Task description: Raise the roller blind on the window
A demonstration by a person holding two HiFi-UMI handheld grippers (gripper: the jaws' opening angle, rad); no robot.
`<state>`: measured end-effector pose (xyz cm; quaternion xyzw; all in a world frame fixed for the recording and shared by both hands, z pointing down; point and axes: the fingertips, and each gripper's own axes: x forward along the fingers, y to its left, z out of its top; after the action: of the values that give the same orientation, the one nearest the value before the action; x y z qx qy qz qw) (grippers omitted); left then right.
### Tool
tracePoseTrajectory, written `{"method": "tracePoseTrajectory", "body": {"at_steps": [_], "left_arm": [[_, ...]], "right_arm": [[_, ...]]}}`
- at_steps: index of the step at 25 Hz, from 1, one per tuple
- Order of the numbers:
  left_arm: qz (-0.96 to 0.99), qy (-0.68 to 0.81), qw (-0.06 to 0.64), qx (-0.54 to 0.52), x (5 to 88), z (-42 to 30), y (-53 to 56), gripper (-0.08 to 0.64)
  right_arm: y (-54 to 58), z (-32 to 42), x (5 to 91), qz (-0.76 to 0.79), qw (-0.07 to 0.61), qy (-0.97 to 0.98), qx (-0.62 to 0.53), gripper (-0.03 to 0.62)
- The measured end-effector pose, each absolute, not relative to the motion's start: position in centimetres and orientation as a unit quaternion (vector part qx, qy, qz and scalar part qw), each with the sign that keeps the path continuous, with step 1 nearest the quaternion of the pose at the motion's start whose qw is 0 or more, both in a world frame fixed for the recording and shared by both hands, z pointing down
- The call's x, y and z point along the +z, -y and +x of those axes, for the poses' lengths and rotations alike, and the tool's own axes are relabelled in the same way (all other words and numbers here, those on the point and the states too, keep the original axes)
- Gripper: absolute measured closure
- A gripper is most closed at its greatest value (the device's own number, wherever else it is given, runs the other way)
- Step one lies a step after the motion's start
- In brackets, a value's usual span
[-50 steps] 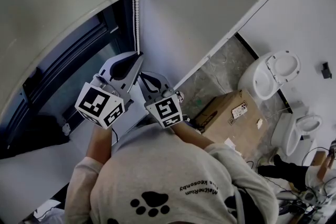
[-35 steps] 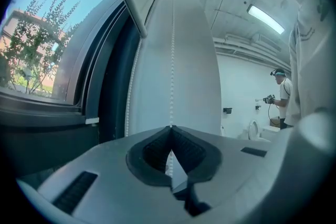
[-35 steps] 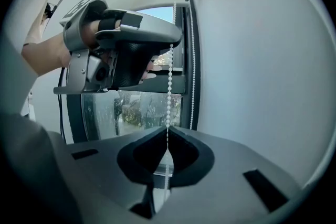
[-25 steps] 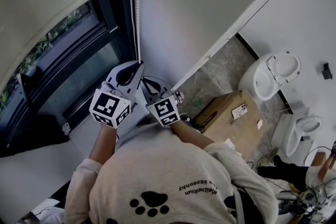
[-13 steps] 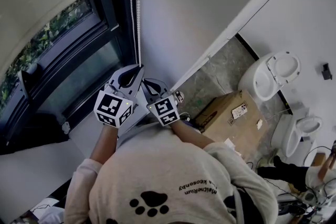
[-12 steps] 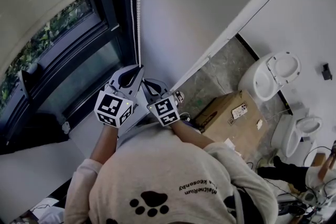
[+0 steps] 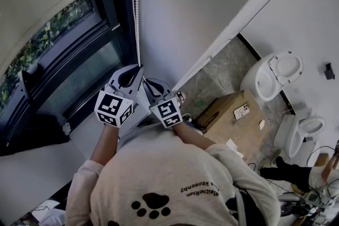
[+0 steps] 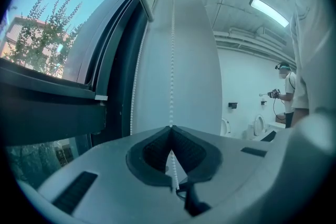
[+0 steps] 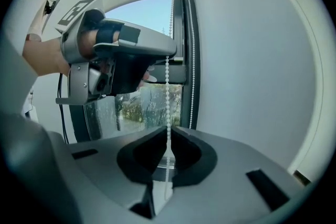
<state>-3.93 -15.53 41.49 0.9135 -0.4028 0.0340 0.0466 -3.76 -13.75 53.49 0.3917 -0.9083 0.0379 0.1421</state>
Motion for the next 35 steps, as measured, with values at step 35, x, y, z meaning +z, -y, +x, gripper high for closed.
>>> {"method": "tracePoseTrajectory", "body": {"at_steps": [35], "left_arm": [[0.917, 0.396, 0.050, 0.023, 41.6, -2.6, 15.7, 0.552]], "right_arm": [[15.1, -2.5, 28.6, 0.426, 0.001, 0.904, -0.034, 0.515]]}}
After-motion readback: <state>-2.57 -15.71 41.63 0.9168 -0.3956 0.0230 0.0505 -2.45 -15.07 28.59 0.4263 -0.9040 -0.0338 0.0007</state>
